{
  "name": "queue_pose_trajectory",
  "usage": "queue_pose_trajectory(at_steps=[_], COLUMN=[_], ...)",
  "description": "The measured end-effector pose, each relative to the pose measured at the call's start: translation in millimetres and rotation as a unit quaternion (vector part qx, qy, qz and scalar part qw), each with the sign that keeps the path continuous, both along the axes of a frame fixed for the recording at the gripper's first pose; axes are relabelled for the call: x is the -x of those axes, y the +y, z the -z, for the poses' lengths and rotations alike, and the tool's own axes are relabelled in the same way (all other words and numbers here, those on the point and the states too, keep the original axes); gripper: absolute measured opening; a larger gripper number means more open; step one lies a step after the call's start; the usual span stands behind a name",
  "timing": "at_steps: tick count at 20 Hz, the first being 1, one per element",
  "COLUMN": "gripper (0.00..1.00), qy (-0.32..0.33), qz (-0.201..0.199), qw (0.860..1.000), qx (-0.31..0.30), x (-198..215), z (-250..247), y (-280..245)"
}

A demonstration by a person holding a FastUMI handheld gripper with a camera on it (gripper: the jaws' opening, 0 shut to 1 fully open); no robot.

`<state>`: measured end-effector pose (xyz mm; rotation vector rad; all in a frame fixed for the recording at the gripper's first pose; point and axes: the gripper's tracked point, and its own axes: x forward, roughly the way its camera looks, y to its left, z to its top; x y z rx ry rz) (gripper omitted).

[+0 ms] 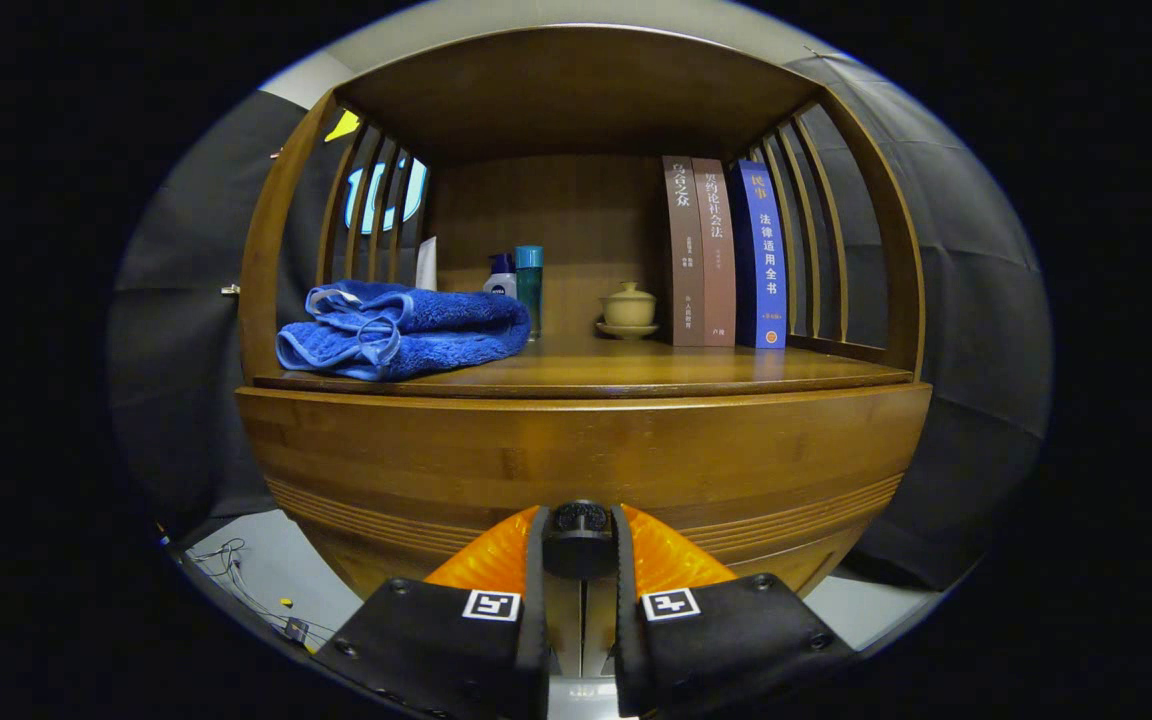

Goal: Pull open the drawer, take out the items inside it, and place them on the countertop above the cabinet.

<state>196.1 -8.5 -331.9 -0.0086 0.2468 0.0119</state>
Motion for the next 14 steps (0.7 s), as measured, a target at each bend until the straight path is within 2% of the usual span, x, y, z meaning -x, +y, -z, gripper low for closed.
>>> queue_pose_trajectory(at_steps=[14], gripper=[0.30], qy=[0.015], qz=[-0.007], qw=[1.000], qx=[-0.024], x=[108], z=[-14], y=[-7])
